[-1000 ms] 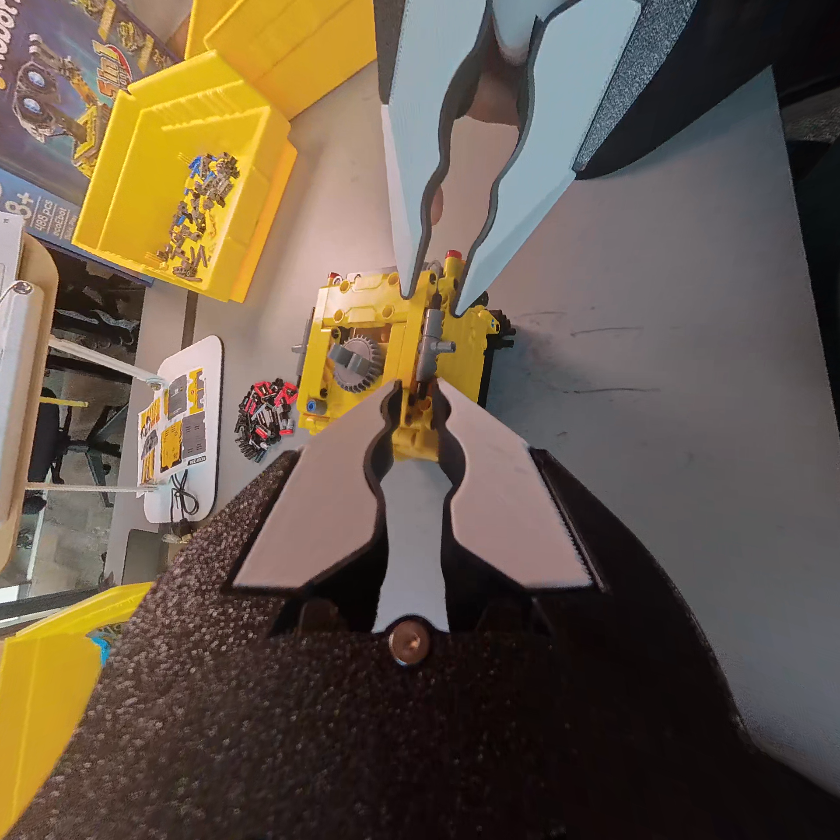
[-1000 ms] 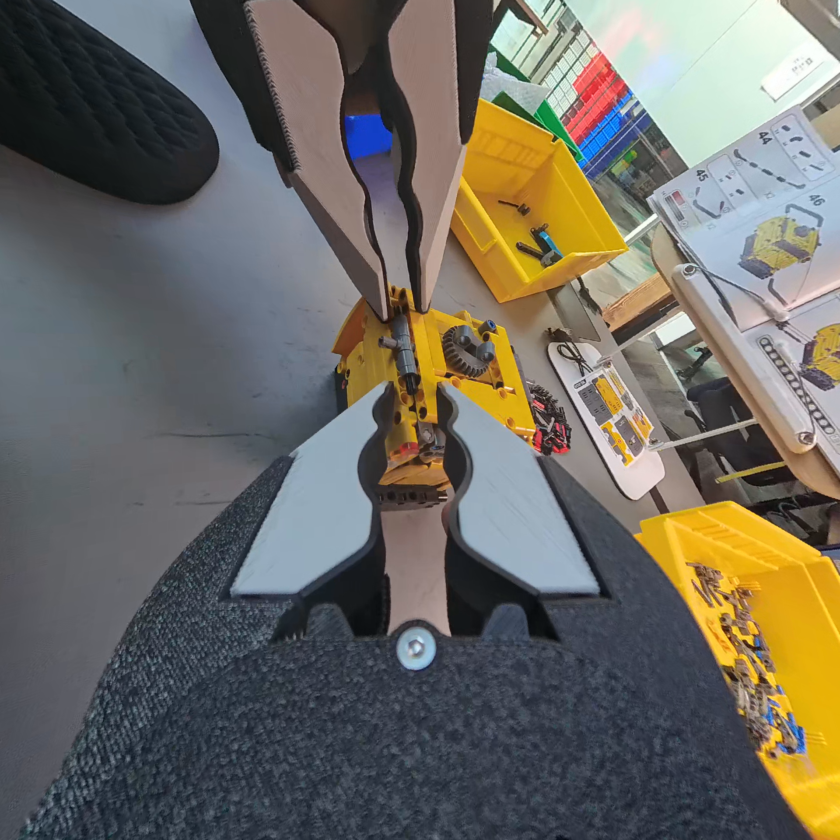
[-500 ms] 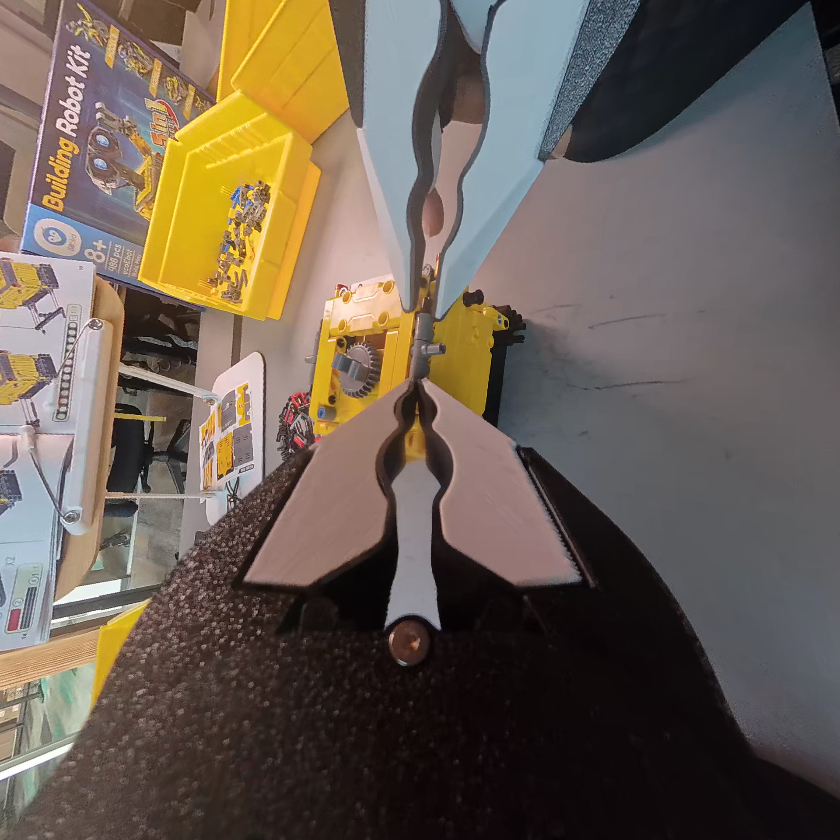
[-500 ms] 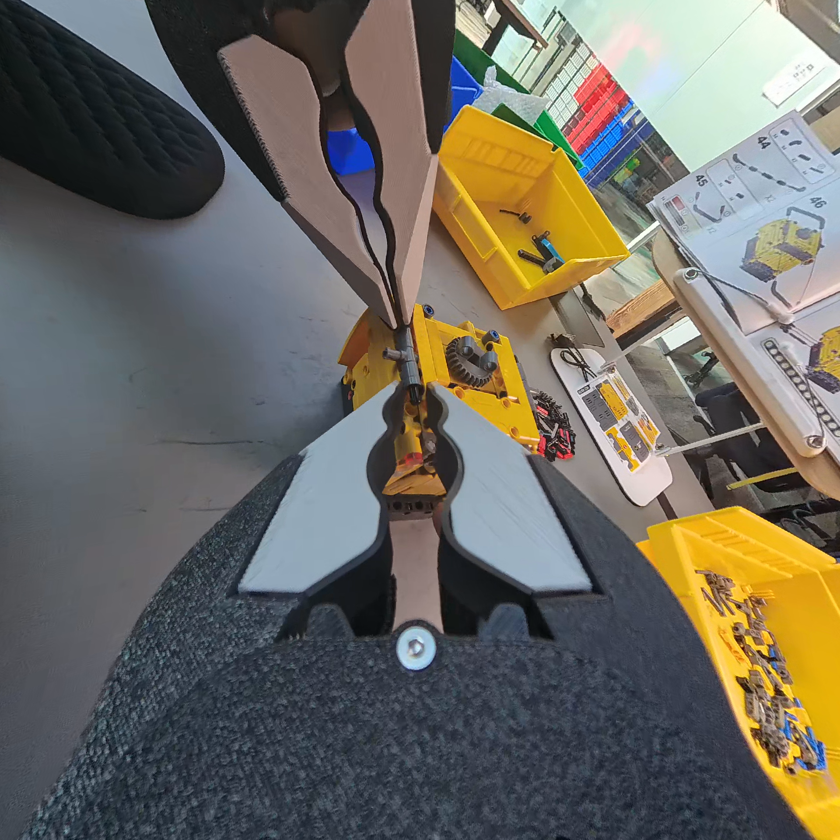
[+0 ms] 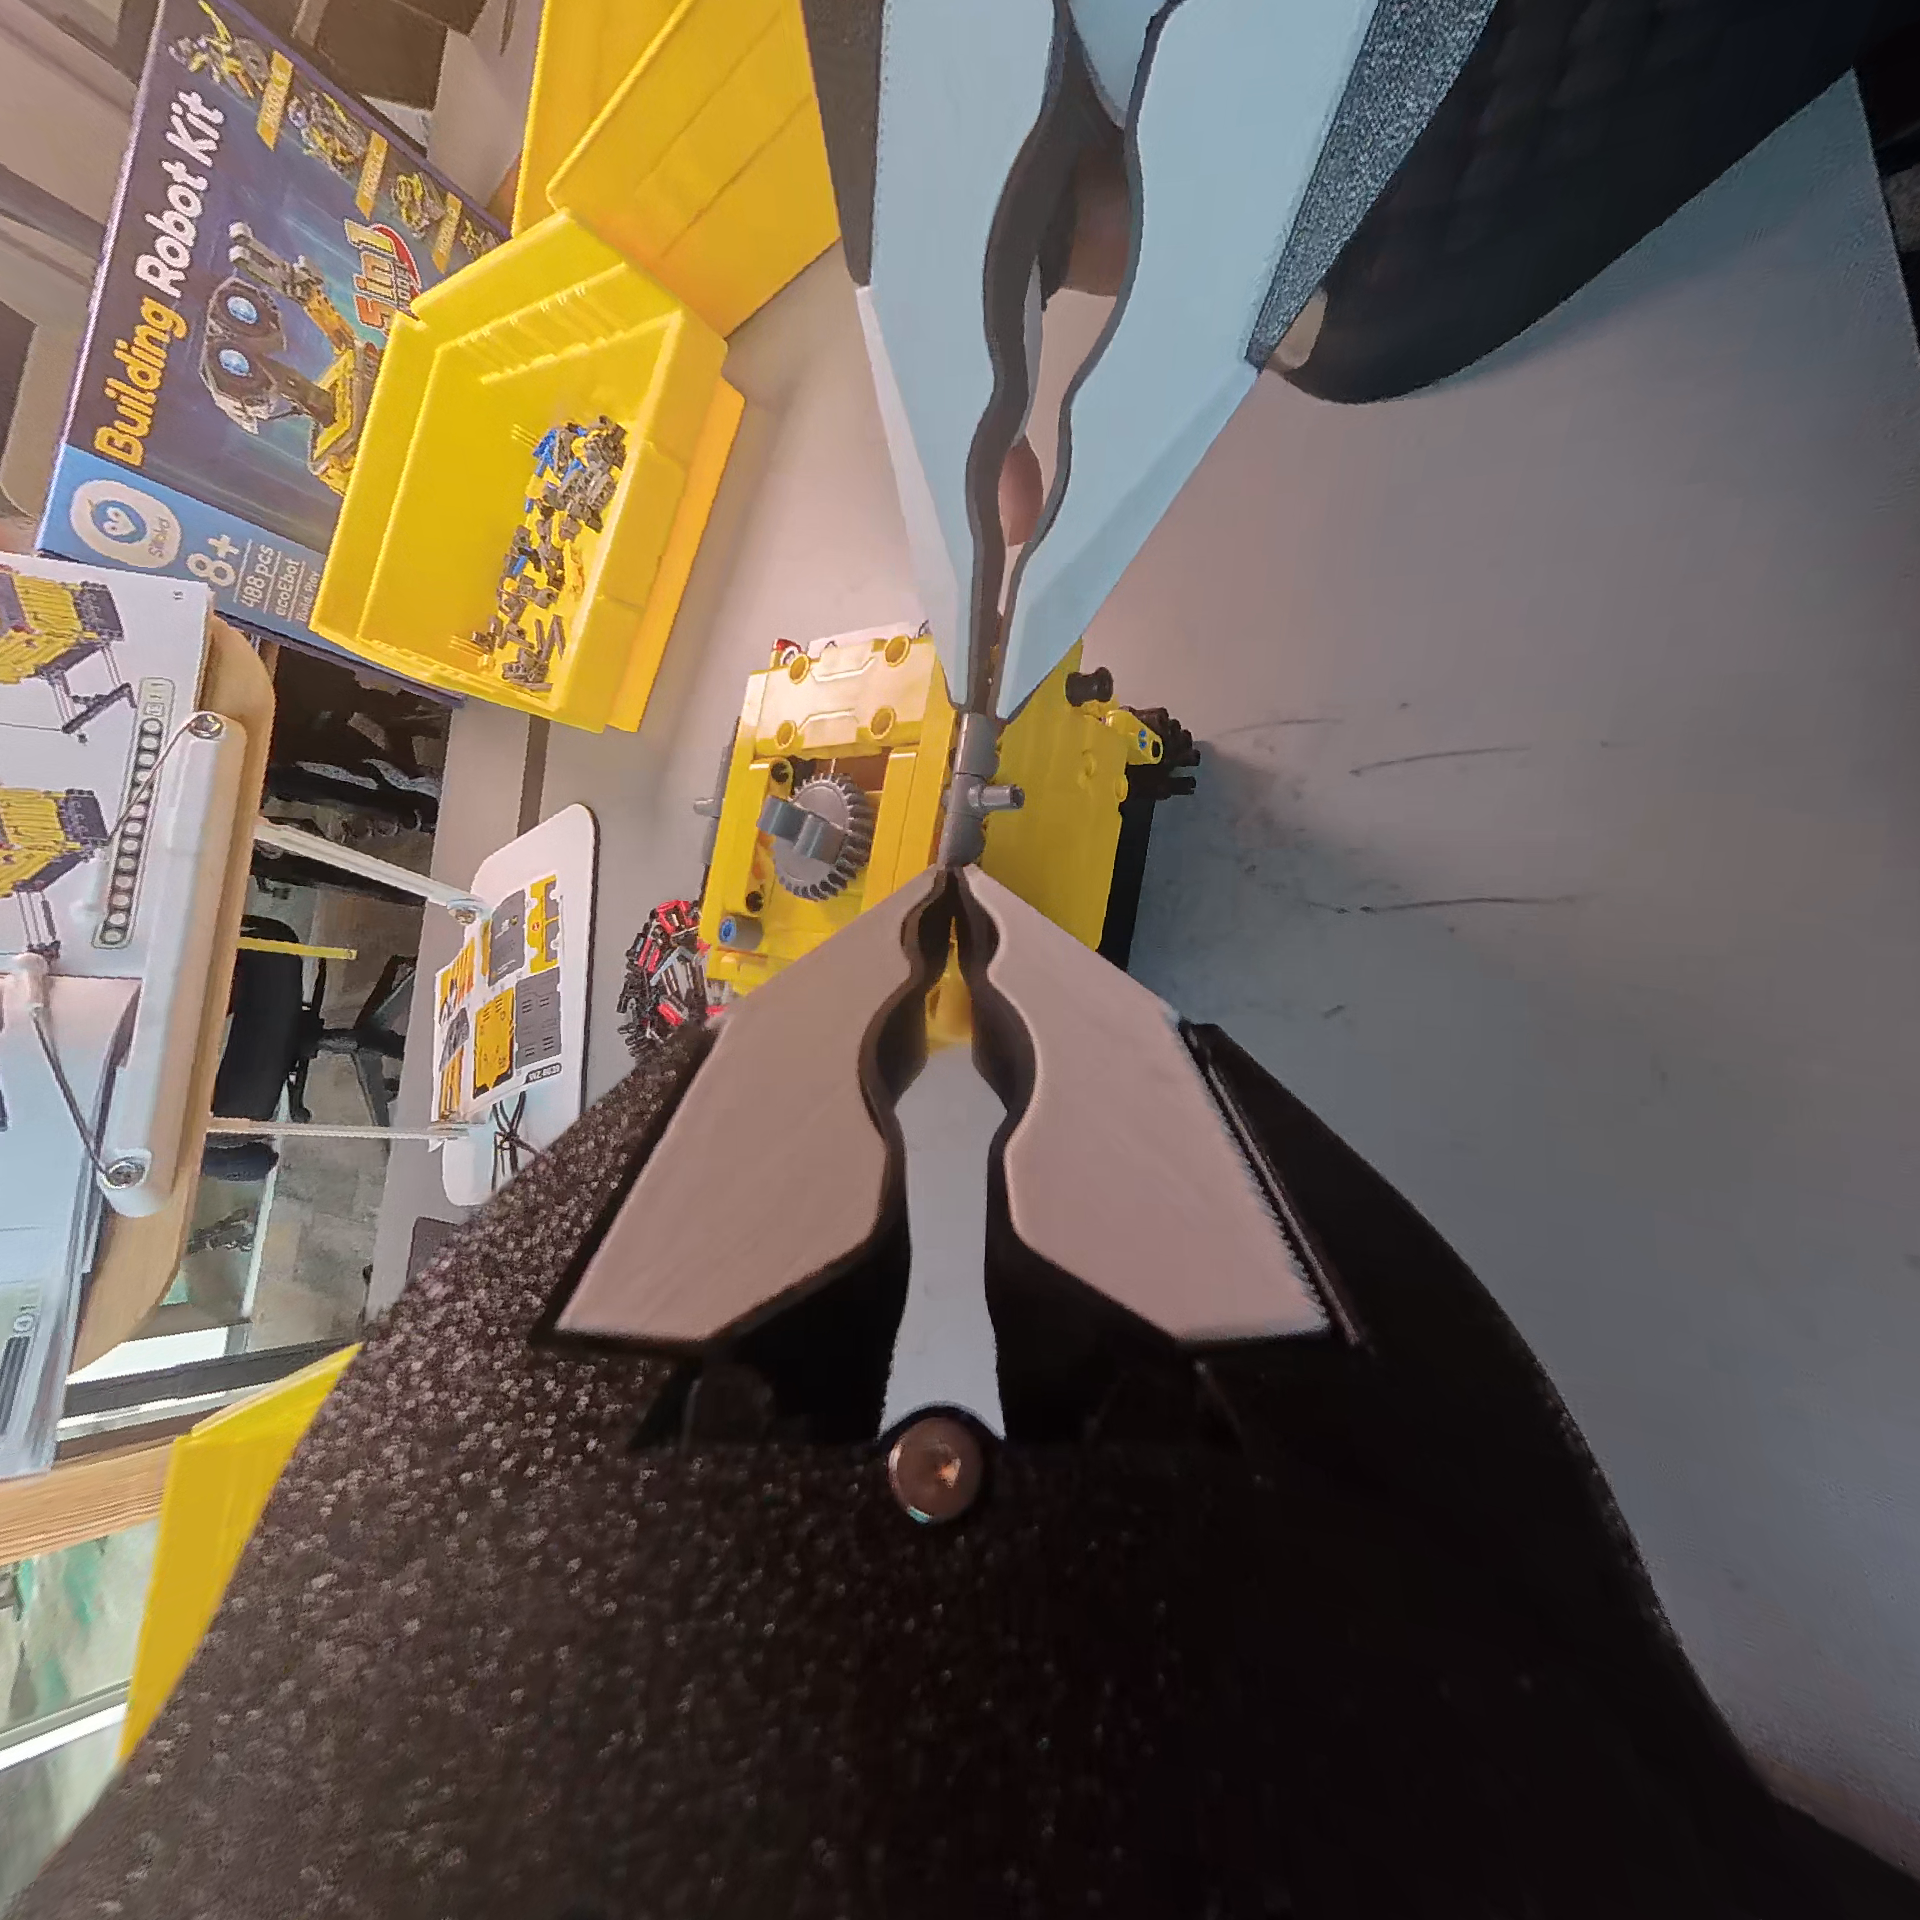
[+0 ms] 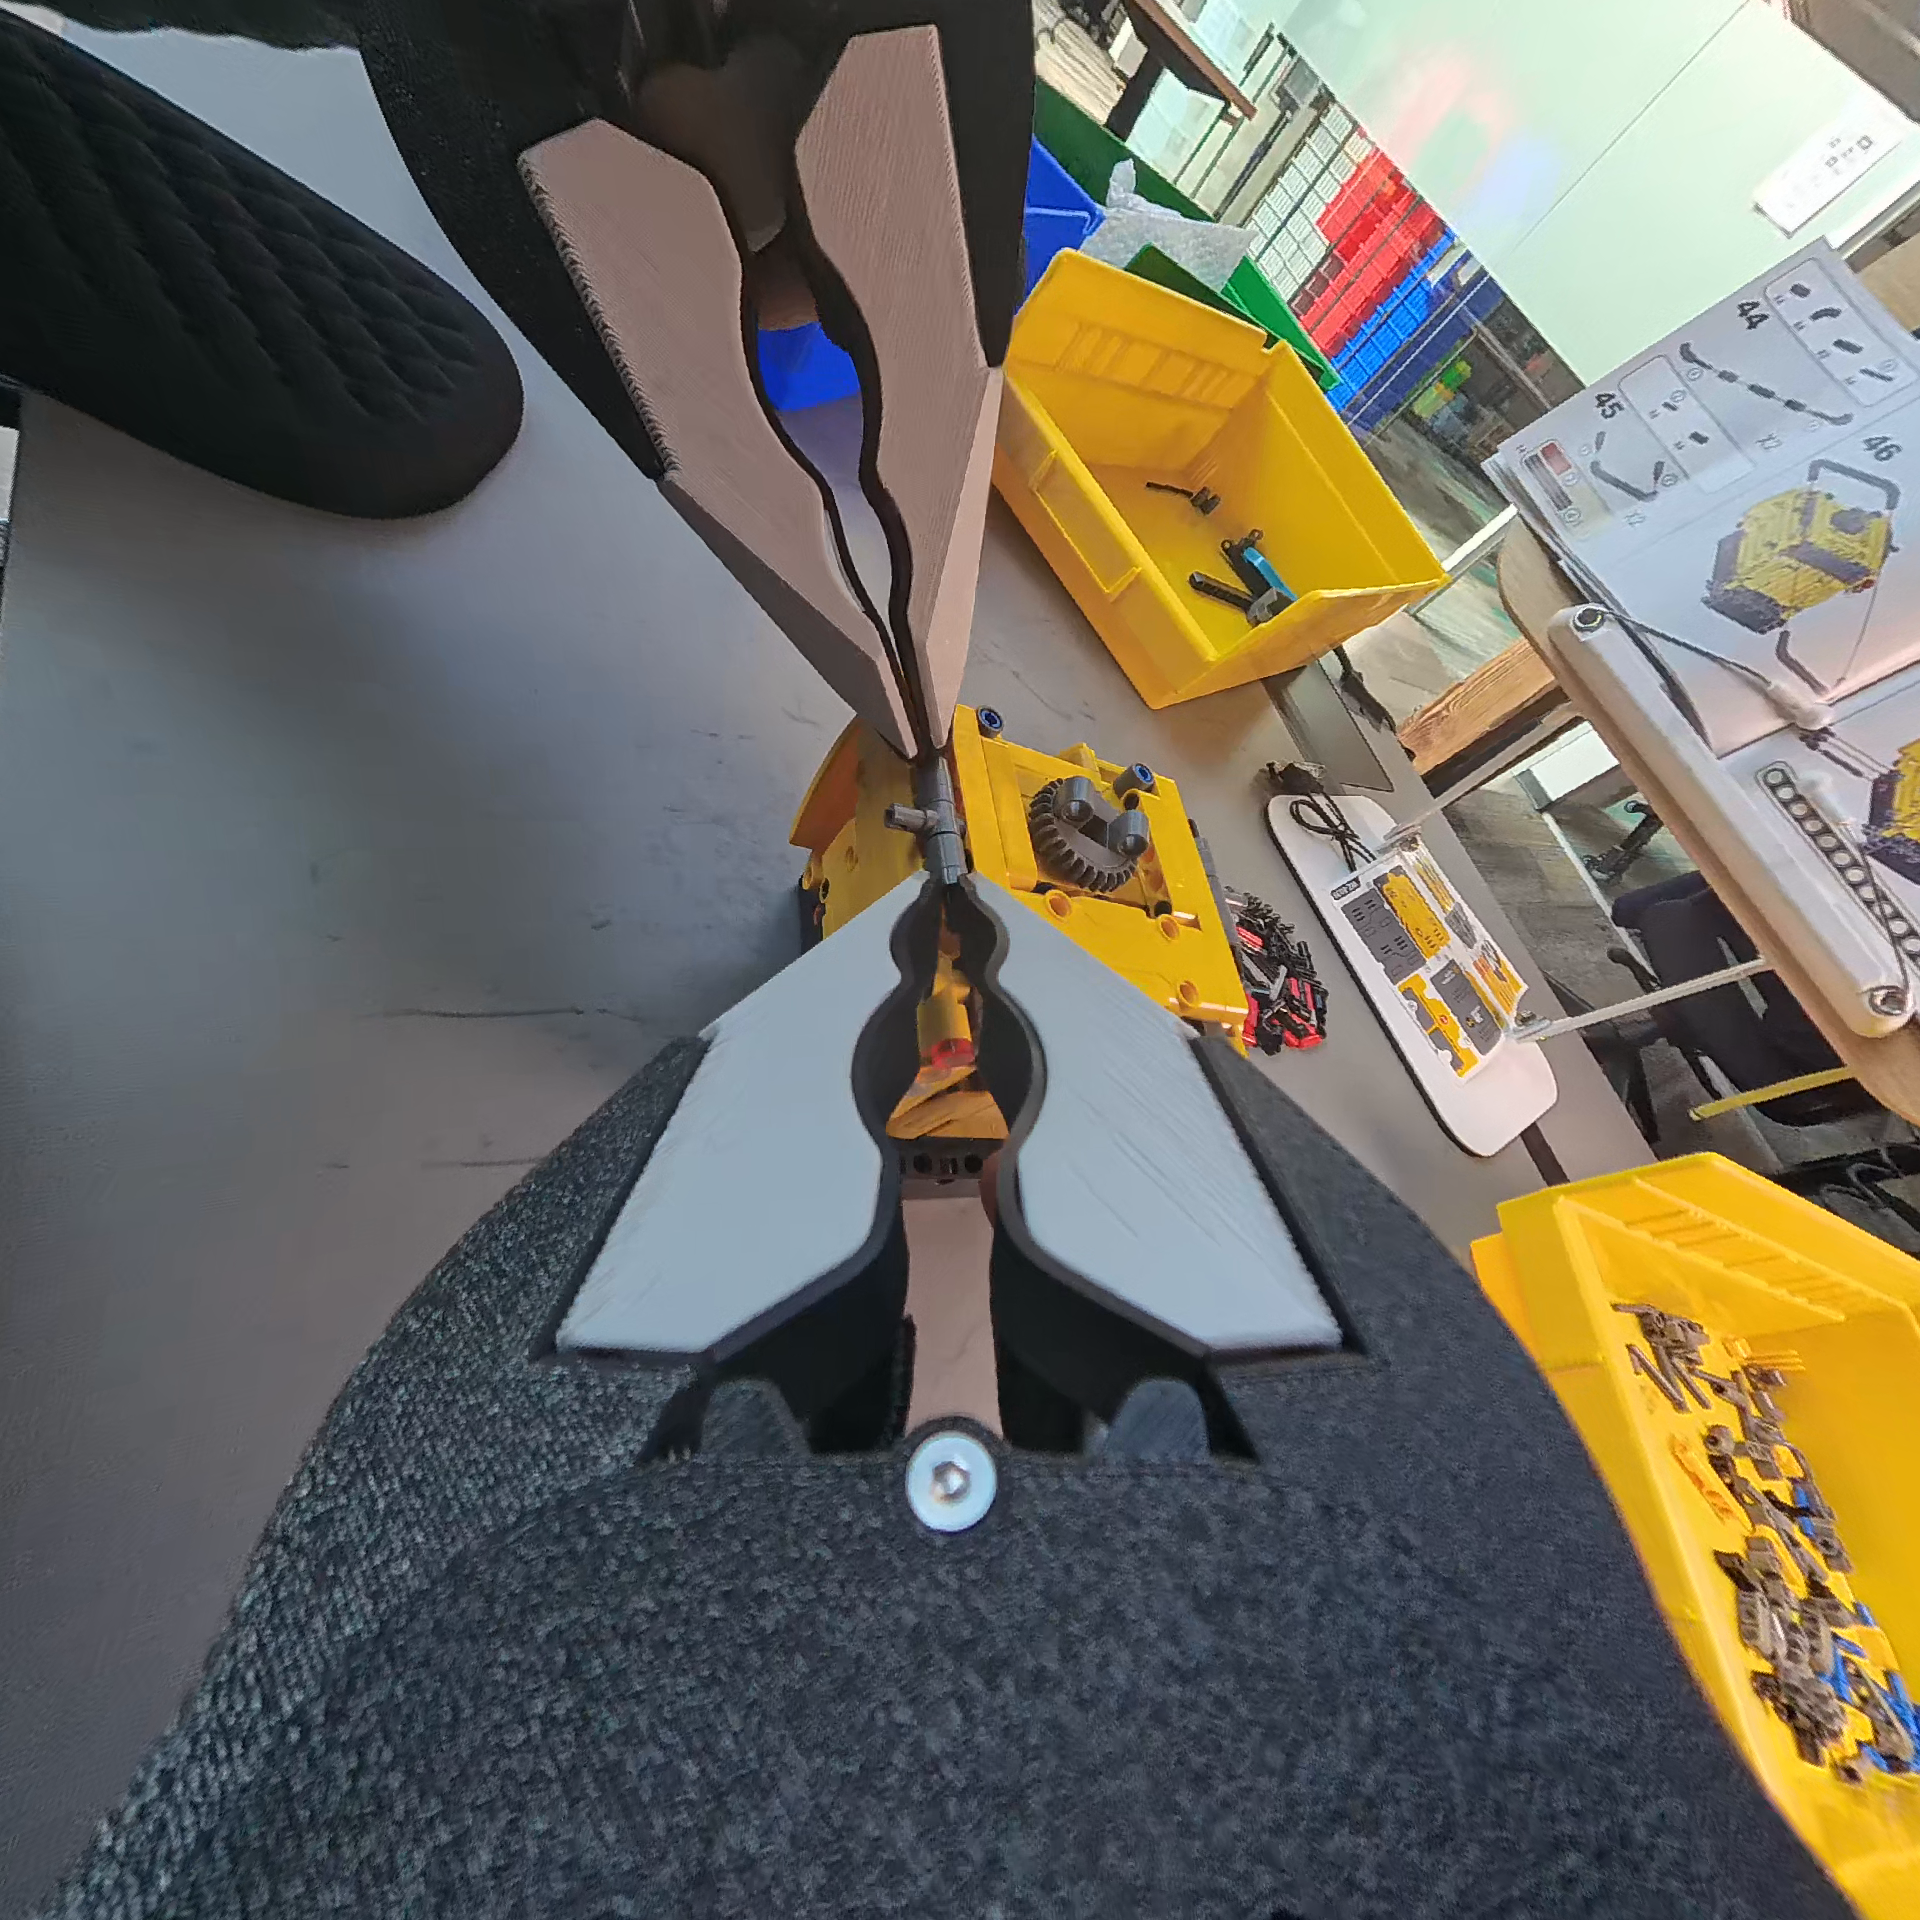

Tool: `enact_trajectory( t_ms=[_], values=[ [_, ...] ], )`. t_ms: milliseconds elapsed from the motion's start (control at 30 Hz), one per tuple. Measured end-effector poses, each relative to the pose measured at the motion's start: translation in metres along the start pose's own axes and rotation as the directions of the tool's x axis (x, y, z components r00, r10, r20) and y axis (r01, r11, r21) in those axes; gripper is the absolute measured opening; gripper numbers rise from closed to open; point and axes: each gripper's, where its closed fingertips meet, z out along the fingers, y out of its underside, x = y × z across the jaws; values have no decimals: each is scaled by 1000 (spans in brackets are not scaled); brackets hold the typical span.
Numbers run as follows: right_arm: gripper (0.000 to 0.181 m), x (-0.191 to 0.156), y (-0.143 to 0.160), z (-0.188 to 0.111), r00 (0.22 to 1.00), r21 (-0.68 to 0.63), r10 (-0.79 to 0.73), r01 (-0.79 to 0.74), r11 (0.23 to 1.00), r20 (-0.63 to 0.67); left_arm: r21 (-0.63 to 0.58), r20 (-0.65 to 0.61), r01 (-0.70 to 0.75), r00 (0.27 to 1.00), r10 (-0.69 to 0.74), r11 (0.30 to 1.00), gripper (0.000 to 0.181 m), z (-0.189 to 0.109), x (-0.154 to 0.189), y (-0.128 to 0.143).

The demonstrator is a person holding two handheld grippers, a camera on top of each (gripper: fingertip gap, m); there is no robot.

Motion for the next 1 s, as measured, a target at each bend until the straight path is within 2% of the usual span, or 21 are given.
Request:
enact_trajectory(
  t_ms=[100, 167, 300, 400, 467, 533, 667, 767, 833, 867, 933, 1000],
  values=[
    [5, -1, -1, -4, 1000, 21, 27, -27, 999, 2, 69, -4, 118, 993, -118, 991, 1, -8, -3, 0],
    [10, 1, -2, -9, 998, 46, 57, -57, 997, -8, 138, -2, 251, 968, -253, 958, 11, -16, -9, 3],
    [24, 7, 13, -17, 994, -1, 92, -92, 996, -65, 224, -39, 502, 861, -506, 836, 41, -20, -11, 26],
    [46, 7, 22, -15, 989, -56, 102, -109, 992, -110, 237, -124, 614, 788, -603, 753, 55, -11, -4, 42],
    [62, 8, 28, -11, 985, -109, 114, -129, 986, -131, 223, -184, 654, 757, -627, 723, 67, -2, 1, 46],
    [69, 11, 33, -7, 981, -133, 135, -154, 979, -141, 183, -217, 656, 754, -620, 732, 86, 10, 3, 49],
    [67, 11, 35, 1, 981, -116, 177, -185, 976, -73, 150, -254, 617, 779, -573, 772, 106, 31, -5, 49],
    [63, 14, 39, 0, 998, -96, 62, -59, 994, 26, 158, -331, 634, 756, -564, 757, 109, 41, -9, 45],
    [43, 16, 41, -6, 990, -52, 58, -52, 997, 130, 177, -353, 632, 756, -551, 754, 108, 43, -8, 40],
    [37, 15, 45, -9, 977, -36, 78, -72, 997, 201, 185, -349, 623, 764, -542, 760, 107, 43, -6, 37],
    [38, 20, 54, -12, 940, -43, 168, -163, 986, 297, 186, -313, 597, 789, -529, 781, 99, 42, -4, 37],
    [42, 38, 67, -11, 926, -76, 251, -239, 968, 281, 182, -264, 582, 805, -531, 792, 93, 41, -3, 40]
  ],
)
